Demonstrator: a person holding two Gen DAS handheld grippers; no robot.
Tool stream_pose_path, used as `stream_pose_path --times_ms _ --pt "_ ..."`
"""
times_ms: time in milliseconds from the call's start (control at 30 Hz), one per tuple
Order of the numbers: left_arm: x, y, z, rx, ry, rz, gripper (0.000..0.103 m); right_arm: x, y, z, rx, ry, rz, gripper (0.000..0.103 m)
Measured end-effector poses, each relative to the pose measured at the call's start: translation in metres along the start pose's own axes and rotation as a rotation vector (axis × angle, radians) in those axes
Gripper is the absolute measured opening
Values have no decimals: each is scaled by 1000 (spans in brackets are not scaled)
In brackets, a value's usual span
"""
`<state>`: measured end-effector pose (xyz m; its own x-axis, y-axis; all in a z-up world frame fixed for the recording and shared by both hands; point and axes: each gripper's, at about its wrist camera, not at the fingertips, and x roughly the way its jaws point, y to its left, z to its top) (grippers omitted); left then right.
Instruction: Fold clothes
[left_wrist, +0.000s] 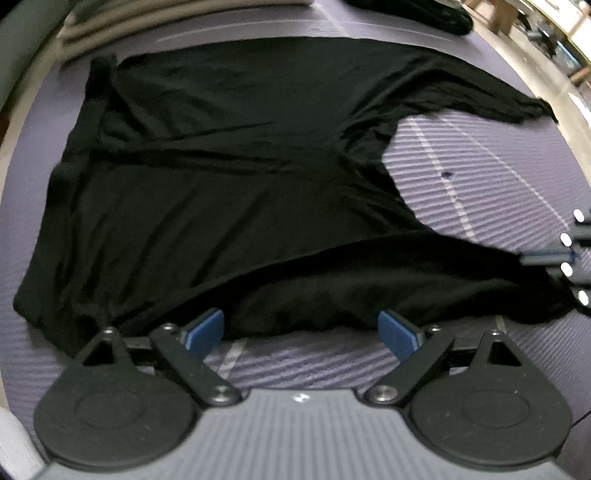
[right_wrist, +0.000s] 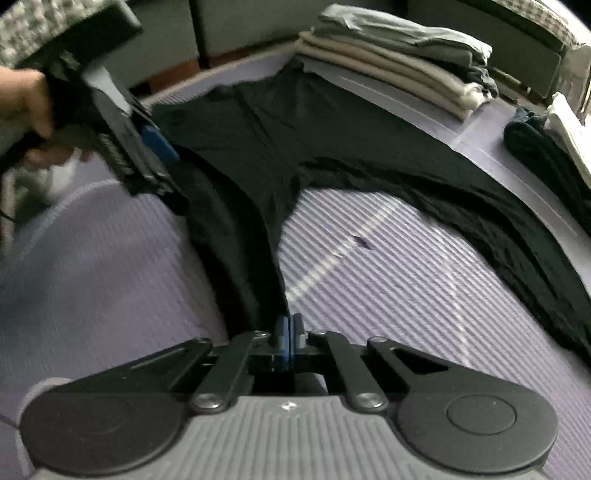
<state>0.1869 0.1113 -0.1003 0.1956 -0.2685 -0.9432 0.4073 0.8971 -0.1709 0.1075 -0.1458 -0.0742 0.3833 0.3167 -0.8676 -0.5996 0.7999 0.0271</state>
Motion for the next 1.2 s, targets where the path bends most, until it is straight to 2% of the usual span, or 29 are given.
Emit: stream_pose_path --times_ms 100,300,400,467,600,733,833,900,1000,1067,1133,1200 --pt "-4 10 1 -60 1 -2 92 -11 12 -4 -15 3 77 0" --pt "-17 33 2 -158 -30 55 92 -9 40 -17 -62 89 230 0" --pt "-24 46 4 -206 -69 123 92 -3 50 -18 -70 120 284 0" --pt "-31 55 4 -251 -106 224 92 2 56 -16 -70 140 315 0" --pt "-35 73 2 -307 -120 343 92 9 66 -15 -79 181 369 0" --pt "-35 94 -3 -380 -102 431 92 17 71 -17 -76 222 399 0" --pt "-40 110 -6 -478 -114 472 91 22 72 -18 -76 266 399 0" --pt "-43 123 -11 -554 -116 461 89 23 70 -20 -73 284 403 0" --pt "-45 144 -23 -711 -113 394 86 21 69 -21 -75 288 407 7" --pt "-46 151 -28 -769 -131 348 82 19 69 -19 -82 281 402 17" --pt "-47 158 -32 -817 -149 311 79 16 70 -18 -96 268 394 21" --pt "-45 161 -34 -830 -151 300 75 13 71 -18 -123 254 373 22"
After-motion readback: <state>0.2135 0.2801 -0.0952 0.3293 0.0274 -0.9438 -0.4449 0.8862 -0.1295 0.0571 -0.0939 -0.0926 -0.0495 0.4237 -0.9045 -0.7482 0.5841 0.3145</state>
